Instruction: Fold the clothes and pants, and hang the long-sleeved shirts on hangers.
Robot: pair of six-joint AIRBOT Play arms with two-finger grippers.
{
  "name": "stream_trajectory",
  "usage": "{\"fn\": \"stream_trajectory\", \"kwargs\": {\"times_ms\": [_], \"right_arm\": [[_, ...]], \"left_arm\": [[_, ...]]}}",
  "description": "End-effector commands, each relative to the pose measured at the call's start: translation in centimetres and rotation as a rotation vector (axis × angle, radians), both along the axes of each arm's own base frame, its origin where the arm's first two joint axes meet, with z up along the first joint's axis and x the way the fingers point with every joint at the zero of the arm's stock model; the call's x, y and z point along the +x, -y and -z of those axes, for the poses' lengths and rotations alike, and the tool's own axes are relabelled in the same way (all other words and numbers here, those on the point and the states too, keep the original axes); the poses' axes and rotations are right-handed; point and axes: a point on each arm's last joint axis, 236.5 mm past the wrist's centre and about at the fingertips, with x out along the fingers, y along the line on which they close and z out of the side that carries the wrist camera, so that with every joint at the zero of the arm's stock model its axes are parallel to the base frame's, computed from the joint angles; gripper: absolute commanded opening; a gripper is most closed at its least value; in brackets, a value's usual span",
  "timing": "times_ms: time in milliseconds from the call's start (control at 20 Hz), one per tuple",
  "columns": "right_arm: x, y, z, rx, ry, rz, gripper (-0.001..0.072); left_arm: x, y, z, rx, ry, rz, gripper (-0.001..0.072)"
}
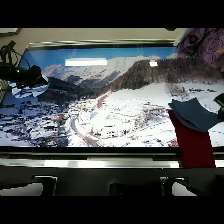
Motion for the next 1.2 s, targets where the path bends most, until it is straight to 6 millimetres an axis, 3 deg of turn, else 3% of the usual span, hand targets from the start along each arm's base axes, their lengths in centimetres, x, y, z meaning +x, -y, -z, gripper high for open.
{"fn": "stream_trajectory", "kwargs": {"times_ms": [0,200,400,1150], "right_arm": [[-4.6,-0.3,4.3,-0.035,-0.076,0.030,0.0022],[-7.2,-1.3,8.6,-0.017,-0.135,0.037,0.0023],[-9.2,-1.3,10.8,-0.022,-0.210,0.022,0.0023],[-12.7,-0.2,11.7,-0.070,-0.358,-0.034,0.0023]], "left_arm": [[0.0,0.0,0.0,0.000,0.000,-0.001,0.0020],[0.0,0.0,0.0,0.000,-0.001,-0.001,0.0020],[0.0,-0.1,0.0,0.000,-0.001,-0.001,0.0020],[0.0,0.0,0.0,0.000,-0.001,-0.001,0.0020]]}}
